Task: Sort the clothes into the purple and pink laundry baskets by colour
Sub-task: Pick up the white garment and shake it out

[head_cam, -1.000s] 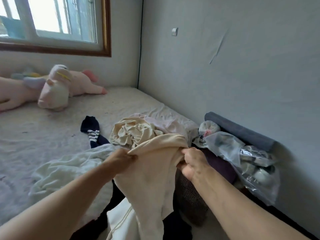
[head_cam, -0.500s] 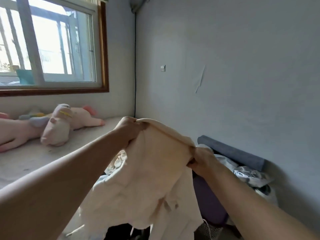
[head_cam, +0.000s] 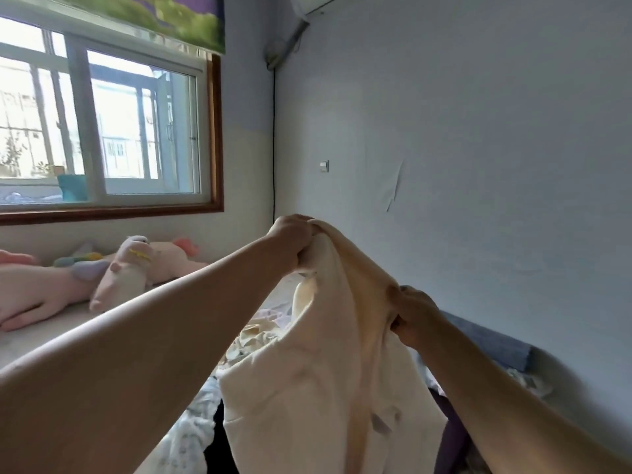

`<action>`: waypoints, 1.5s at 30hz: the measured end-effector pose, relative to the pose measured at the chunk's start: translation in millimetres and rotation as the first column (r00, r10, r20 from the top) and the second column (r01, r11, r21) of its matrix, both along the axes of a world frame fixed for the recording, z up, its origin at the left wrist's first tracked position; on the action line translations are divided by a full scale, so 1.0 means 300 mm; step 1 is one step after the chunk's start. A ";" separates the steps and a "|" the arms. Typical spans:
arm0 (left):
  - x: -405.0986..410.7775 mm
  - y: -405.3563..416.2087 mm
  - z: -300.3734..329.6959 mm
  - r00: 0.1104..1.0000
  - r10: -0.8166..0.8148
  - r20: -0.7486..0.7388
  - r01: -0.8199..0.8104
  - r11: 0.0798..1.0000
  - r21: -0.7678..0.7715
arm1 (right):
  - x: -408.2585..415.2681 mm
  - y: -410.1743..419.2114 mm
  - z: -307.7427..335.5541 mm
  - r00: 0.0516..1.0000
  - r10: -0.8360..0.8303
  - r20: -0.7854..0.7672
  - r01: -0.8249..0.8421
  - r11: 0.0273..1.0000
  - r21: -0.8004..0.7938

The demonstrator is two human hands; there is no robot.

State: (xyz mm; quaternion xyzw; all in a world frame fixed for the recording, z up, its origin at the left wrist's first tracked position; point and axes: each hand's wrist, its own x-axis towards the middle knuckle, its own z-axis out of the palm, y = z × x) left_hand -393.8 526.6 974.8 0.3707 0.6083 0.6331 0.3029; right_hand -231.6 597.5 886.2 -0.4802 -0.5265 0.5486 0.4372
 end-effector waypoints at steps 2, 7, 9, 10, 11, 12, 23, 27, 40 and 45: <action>0.022 0.008 0.021 0.999 -0.009 0.046 0.006 0.999 0.048 | 0.009 0.007 0.001 0.999 0.008 0.032 -0.008 1.000 -0.016; 0.087 0.007 0.077 0.999 0.011 0.048 -0.013 0.998 0.055 | 0.044 -0.034 0.035 0.958 0.215 -0.190 -0.224 0.974 -0.027; 0.110 0.004 0.077 0.997 0.049 0.064 -0.053 0.997 0.058 | 0.061 -0.050 0.047 0.942 0.278 -0.187 -0.284 0.959 -0.003; 0.110 0.011 0.071 0.995 0.060 0.081 -0.065 0.996 0.061 | 0.062 -0.060 0.056 0.932 0.318 -0.174 -0.321 0.947 0.006; 0.119 0.011 0.074 0.994 0.061 0.093 -0.066 0.996 0.056 | 0.064 -0.071 0.064 0.923 0.355 -0.149 -0.357 0.934 0.015; 0.123 0.014 0.078 0.992 0.064 0.105 -0.071 0.996 0.060 | 0.064 -0.083 0.072 0.910 0.396 -0.119 -0.396 0.918 0.028; 0.139 -0.029 0.137 0.983 0.154 0.097 -0.164 0.980 0.110 | -0.044 -0.175 0.090 0.896 -0.042 0.442 -0.127 0.929 0.347; 0.108 -0.051 0.166 0.976 0.199 0.090 -0.212 0.964 0.161 | -0.092 -0.191 0.098 0.823 -0.132 0.552 -0.090 0.930 0.356; -0.136 -0.148 0.158 0.848 0.505 -0.159 -0.462 0.853 0.244 | -0.115 -0.073 0.023 0.713 -0.140 0.687 -0.101 0.949 0.298; -0.266 -0.215 0.099 0.658 0.551 -0.513 -0.577 0.807 0.126 | -0.058 -0.029 0.080 0.622 -0.327 0.712 -0.114 0.861 0.495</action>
